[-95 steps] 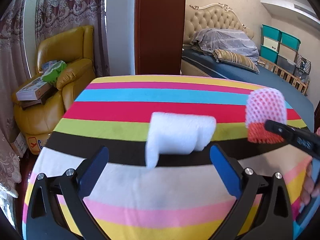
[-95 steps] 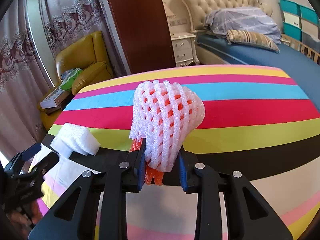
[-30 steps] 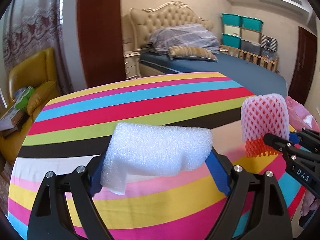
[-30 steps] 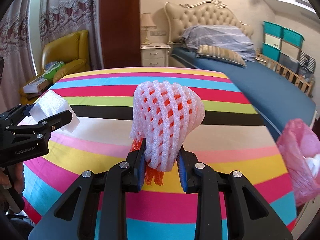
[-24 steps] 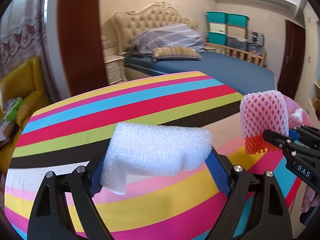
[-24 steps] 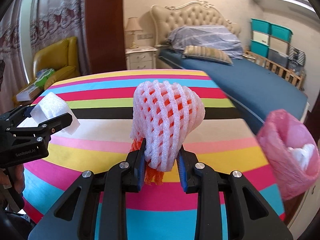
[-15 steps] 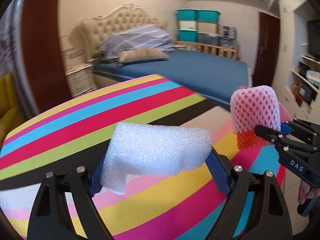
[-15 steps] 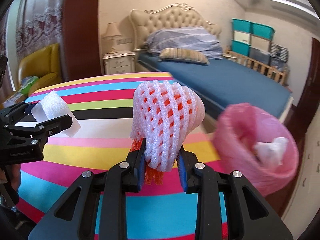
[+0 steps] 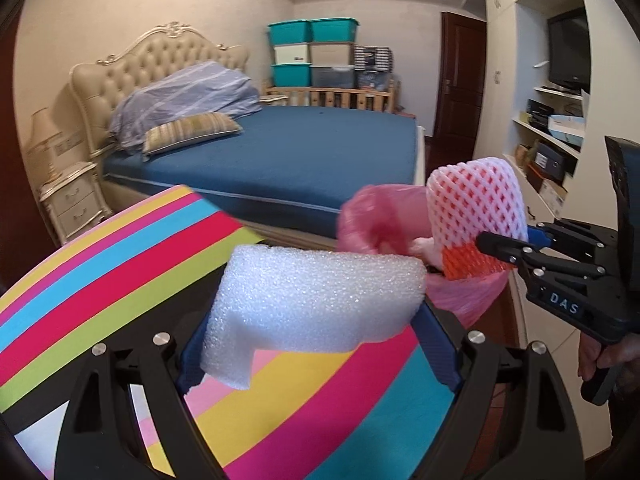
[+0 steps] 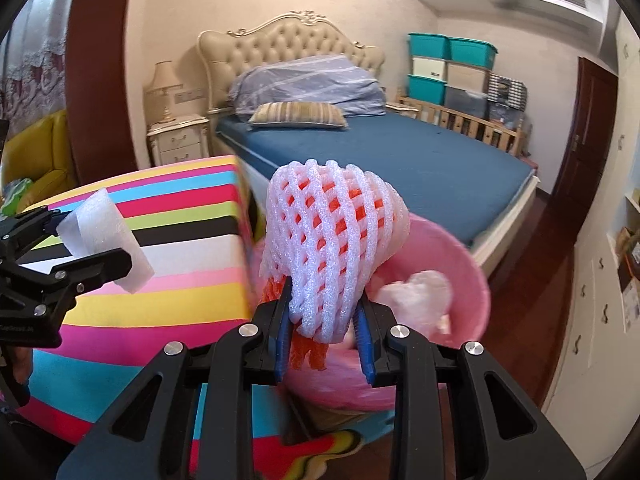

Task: Collect trash
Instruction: 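Drop the fruit net from the right tool while the left tool drops the foam sheet into the bin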

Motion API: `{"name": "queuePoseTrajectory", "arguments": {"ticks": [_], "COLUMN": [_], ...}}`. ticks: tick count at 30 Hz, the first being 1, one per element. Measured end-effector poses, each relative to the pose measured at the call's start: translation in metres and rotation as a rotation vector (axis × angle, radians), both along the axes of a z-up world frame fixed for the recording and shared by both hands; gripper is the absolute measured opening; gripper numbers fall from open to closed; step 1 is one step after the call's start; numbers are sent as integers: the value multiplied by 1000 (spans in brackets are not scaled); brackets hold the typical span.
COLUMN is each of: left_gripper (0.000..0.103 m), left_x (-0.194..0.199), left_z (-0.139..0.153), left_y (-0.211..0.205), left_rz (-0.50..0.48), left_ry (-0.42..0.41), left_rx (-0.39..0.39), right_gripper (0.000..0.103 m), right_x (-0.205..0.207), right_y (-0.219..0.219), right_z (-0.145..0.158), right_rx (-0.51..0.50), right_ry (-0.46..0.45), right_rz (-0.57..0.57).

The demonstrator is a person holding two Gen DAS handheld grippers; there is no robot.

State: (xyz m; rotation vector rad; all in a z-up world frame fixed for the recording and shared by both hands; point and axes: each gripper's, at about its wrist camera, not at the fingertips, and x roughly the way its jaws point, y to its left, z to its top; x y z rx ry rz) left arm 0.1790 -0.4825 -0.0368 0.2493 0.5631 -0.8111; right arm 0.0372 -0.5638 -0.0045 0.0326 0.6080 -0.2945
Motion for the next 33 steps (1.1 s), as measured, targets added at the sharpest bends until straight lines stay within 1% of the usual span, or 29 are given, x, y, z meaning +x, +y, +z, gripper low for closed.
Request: {"name": "queuePoseTrajectory", "arguments": {"ticks": [5, 9, 15, 18, 21, 23, 24, 25, 27, 29, 30, 32, 33], "left_gripper": [84, 84, 84, 84, 85, 91, 96, 98, 98, 98, 98, 98, 98], "left_x": [0, 3, 8, 12, 20, 26, 28, 31, 36, 42, 45, 49, 50], "left_z": [5, 11, 12, 8, 3, -1, -4, -7, -12, -14, -16, -17, -17], "left_y": [-46, -82, -137, -160, -176, -189, -192, -193, -189, -180, -174, -158, -151], "left_rz": [-48, -99, -156, -172, -188, -187, -176, -157, -123, -109, -91, -68, -58], "left_ry": [9, 10, 5, 7, 6, -3, -12, -21, -27, -24, -32, -43, -44], "left_rx": [-8, -27, -32, -25, -35, -11, -3, -3, -6, -1, 0, -2, 1], "right_gripper": [28, 28, 28, 28, 29, 29, 29, 29, 29, 30, 33, 48, 61], "right_x": [-1, 1, 13, 20, 28, 34, 36, 38, 43, 51, 53, 61, 64], "right_y": [-32, -59, -91, -97, -103, -104, -104, -104, -104, -103, -102, -101, -99], "right_z": [4, 10, 16, 17, 17, 18, 19, 20, 20, 19, 17, 14, 13], "right_rx": [-13, -14, -27, -43, -41, -51, -55, -57, -62, -58, -53, -50, -53], "right_ry": [1, 2, 17, 35, 46, 54, 56, 58, 60, 65, 64, 70, 68], "right_rz": [-29, -27, 9, 21, 29, 37, 42, 46, 58, 70, 74, 76, 72]}}
